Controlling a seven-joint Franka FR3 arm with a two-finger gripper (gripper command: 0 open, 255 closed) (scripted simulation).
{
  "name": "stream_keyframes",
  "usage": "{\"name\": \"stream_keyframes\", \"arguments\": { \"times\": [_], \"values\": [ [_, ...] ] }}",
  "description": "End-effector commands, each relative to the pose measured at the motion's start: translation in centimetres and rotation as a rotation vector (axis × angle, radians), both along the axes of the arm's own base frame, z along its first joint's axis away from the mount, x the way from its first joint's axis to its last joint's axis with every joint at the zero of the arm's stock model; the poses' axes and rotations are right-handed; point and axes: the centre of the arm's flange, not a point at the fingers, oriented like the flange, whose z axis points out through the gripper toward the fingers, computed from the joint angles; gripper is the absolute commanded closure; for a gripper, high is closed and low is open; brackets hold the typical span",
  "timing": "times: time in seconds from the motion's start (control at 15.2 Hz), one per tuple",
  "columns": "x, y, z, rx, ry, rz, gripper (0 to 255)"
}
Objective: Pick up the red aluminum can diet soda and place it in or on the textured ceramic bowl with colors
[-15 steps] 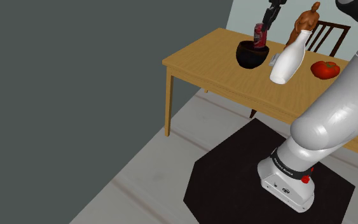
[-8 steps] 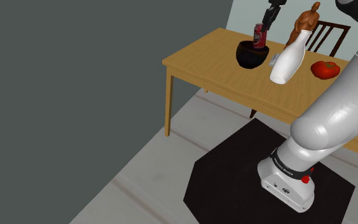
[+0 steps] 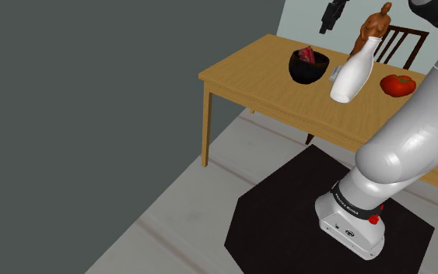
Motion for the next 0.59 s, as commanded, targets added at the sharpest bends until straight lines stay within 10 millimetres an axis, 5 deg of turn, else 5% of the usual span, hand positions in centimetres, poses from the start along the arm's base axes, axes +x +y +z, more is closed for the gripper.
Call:
{"name": "stream_keyframes", "arguments": {
  "times": [0.0, 0.53],
  "values": [
    [-0.2, -0.2, 2.4, 0.001, 0.001, 0.0, 0],
    [-0.2, -0.2, 3.4, 0.001, 0.001, 0.0, 0]
  ]
}}
